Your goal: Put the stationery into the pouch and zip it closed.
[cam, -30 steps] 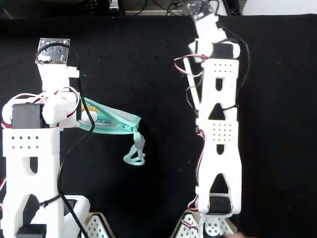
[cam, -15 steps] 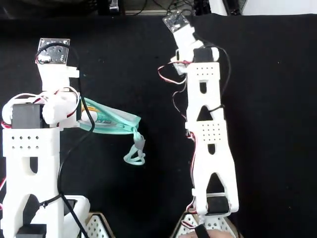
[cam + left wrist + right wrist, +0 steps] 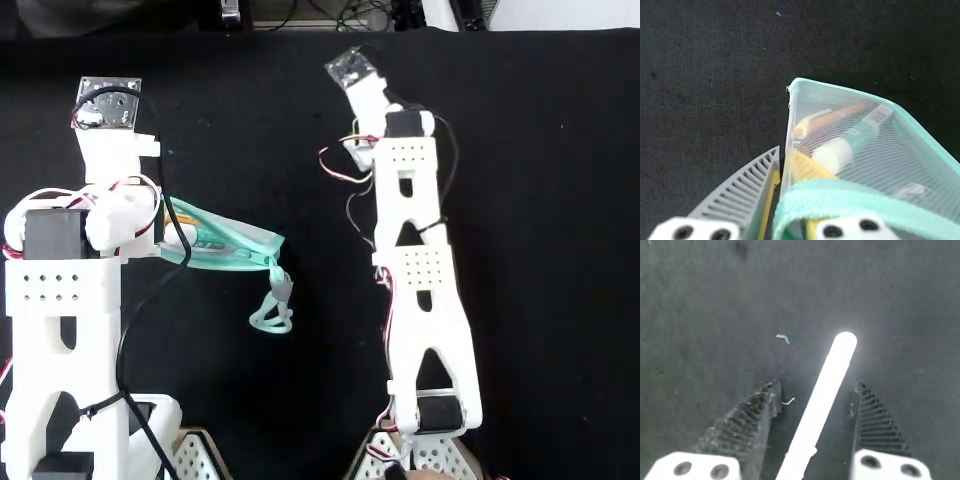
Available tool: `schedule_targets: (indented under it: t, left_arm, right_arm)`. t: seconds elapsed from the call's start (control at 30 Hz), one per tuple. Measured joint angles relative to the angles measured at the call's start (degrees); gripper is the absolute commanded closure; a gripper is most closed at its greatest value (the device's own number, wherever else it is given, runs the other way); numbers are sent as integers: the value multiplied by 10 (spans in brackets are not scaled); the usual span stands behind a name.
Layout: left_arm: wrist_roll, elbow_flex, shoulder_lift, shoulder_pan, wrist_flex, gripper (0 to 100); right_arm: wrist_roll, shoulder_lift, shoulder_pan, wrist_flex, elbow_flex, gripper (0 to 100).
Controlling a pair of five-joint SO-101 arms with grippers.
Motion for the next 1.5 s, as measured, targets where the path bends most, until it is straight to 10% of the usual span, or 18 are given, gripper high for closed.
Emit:
schedule_targets:
  t: [0.13, 1.03, 1.27, 1.5]
  left_arm:
    - [0, 0, 0, 0, 0, 971]
    - [0, 0, 0, 0, 0, 971]
    - [0, 0, 0, 0, 0, 971]
    - [0, 0, 0, 0, 0, 971]
  right_arm:
    - [8, 3, 0, -4, 0, 994]
    - [-16, -130, 35, 206, 0, 982]
    - [-9, -42, 35, 206, 0, 801]
    - [21, -34, 14, 190, 0, 822]
